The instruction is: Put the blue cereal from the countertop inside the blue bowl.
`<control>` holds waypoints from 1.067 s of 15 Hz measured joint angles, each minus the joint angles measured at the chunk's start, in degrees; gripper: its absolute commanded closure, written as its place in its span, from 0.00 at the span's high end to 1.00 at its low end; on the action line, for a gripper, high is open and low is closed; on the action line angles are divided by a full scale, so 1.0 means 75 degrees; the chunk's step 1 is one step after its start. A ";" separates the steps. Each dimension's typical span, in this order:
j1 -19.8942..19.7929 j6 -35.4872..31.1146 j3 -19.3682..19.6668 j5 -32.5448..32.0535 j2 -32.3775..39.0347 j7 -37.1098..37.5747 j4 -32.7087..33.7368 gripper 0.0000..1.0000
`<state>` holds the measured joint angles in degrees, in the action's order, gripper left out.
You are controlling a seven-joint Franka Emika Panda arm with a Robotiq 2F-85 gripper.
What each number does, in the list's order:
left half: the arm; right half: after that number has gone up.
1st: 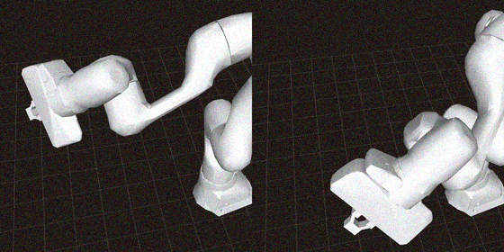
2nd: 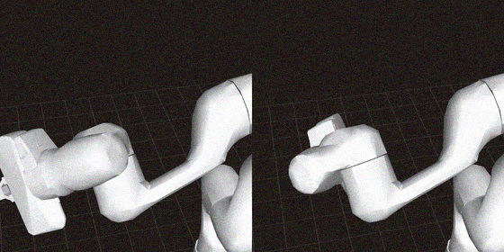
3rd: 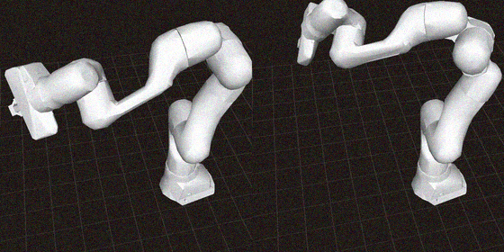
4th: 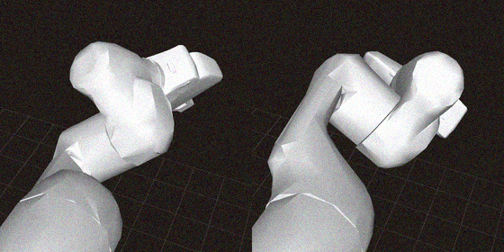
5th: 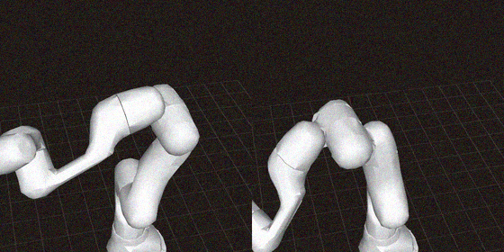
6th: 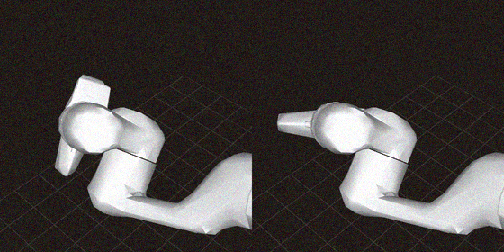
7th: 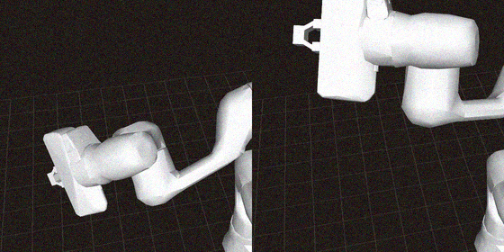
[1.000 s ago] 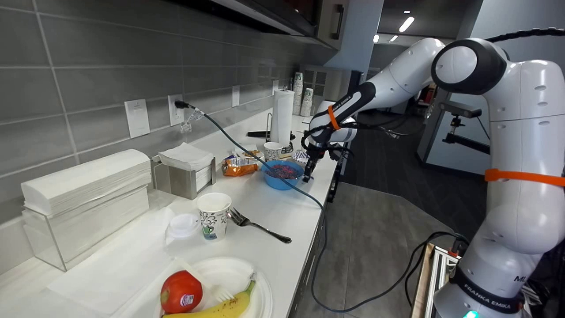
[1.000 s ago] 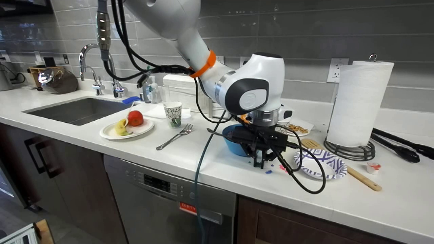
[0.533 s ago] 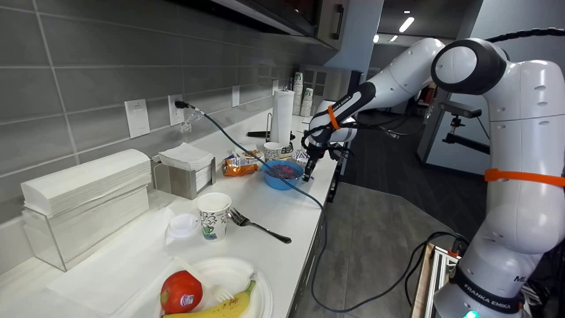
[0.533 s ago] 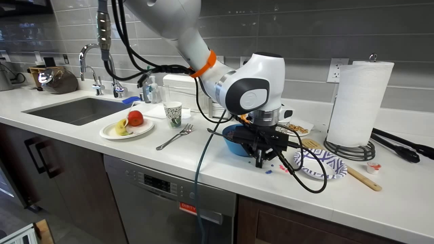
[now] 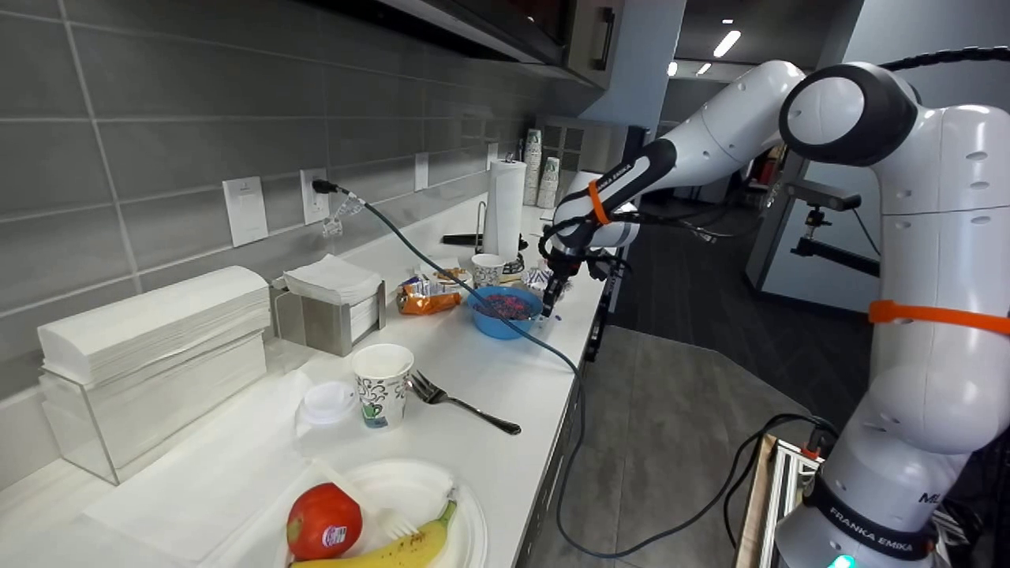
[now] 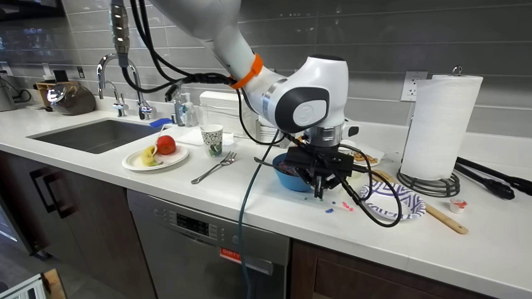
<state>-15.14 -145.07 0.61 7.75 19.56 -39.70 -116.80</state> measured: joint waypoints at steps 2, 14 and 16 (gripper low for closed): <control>0.0023 -0.0001 0.0031 -0.0042 -0.0194 0.0131 -0.0015 0.02; 0.0305 -0.0837 -0.0362 0.0451 -0.1058 -0.0072 -0.0532 0.33; 0.0309 -0.0837 -0.0458 0.0701 -0.1039 -0.0273 -0.0621 0.41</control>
<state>-12.82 -151.35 -2.83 13.01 11.77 -41.75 -121.45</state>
